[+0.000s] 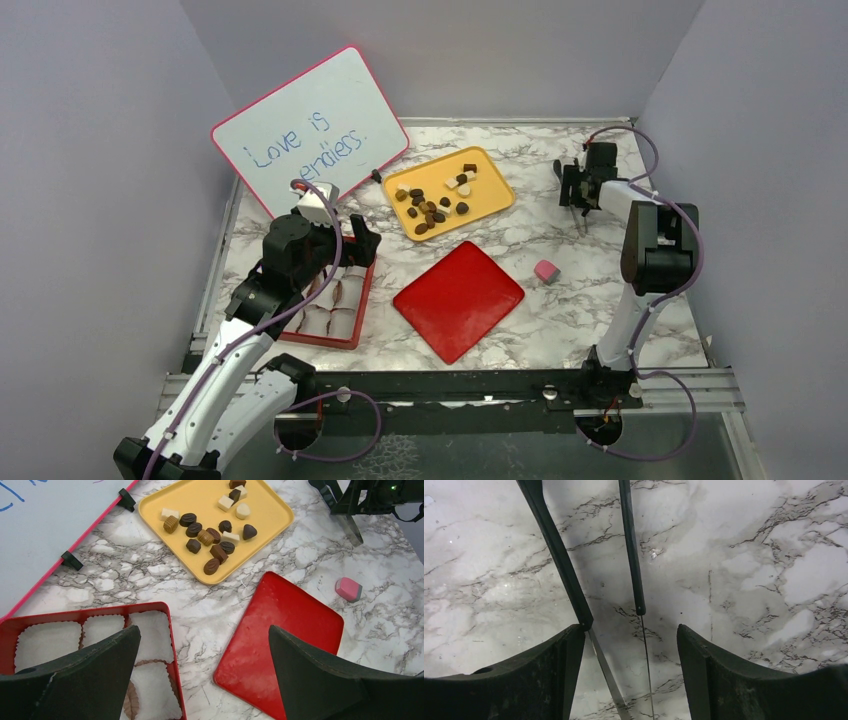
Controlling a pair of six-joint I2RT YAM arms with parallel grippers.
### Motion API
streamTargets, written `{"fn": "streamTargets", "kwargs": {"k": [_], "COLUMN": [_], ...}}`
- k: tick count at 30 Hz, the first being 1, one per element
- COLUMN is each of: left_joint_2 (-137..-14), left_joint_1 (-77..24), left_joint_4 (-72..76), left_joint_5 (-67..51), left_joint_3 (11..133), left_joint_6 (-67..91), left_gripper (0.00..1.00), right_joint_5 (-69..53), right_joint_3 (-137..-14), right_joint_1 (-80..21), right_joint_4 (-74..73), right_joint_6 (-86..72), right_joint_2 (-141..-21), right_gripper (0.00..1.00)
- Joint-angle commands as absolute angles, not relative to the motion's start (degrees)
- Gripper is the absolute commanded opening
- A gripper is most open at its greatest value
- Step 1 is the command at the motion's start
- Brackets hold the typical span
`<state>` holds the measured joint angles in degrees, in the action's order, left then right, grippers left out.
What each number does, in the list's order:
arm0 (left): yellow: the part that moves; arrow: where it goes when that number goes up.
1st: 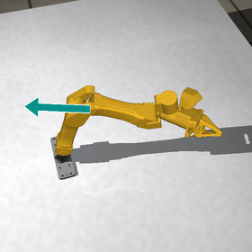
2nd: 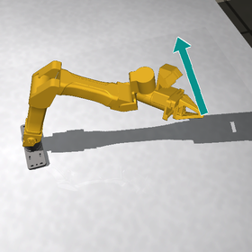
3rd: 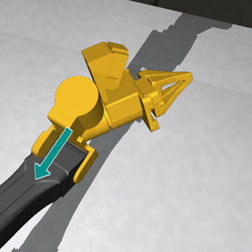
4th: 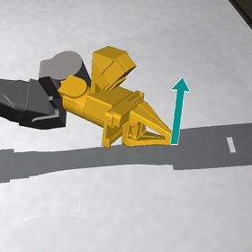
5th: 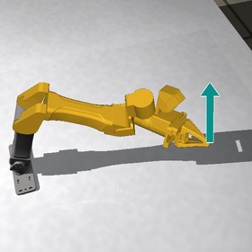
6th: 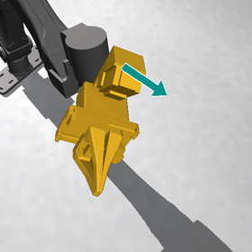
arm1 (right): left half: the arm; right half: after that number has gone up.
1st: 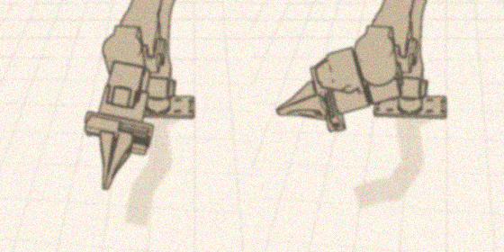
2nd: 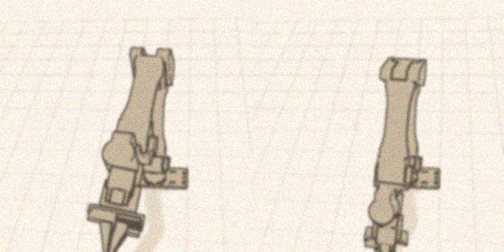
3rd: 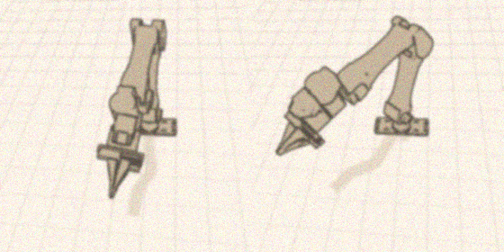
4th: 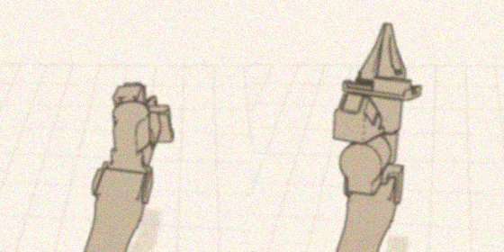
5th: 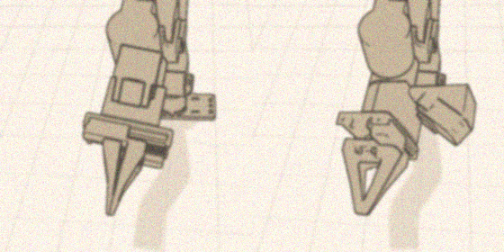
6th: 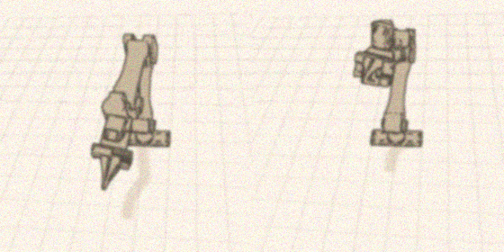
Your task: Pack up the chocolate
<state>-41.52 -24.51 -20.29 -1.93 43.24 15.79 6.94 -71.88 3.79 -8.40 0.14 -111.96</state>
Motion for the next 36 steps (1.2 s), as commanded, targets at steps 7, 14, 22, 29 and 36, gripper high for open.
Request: {"fn": "streamTargets", "kwargs": {"k": [7,14,22,29,36], "left_joint_2": [-40.78,-40.69,-40.82,-40.62,-40.65], "left_joint_1": [-24.72,-24.79,-24.96,-25.05,-25.05], "left_joint_4": [-19.96,-19.90,-19.87,-19.95,-19.94], "left_joint_5": [-0.79,-1.05,-1.14,-0.79,-0.79], "left_joint_3": [42.90,42.81,42.80,42.76,42.75], "left_joint_6": [15.13,15.21,15.21,15.08,15.07], "left_gripper": [0.99,0.99,0.99,0.99,0.99], "right_joint_5": [-1.19,-4.07,2.64,3.49,3.69], "right_joint_3": [-72.77,-71.82,-74.64,-74.65,-72.81], "right_joint_1": [4.04,3.95,3.91,3.96,3.95], "right_joint_4": [-11.13,-11.19,-11.60,-10.37,-9.99], "right_joint_6": [0.75,0.17,1.41,2.28,2.11], "right_joint_2": [-112.29,-110.63,-114.43,-115.79,-115.26], "right_gripper": [0.64,0.53,0.52,0.52,0.47]}}
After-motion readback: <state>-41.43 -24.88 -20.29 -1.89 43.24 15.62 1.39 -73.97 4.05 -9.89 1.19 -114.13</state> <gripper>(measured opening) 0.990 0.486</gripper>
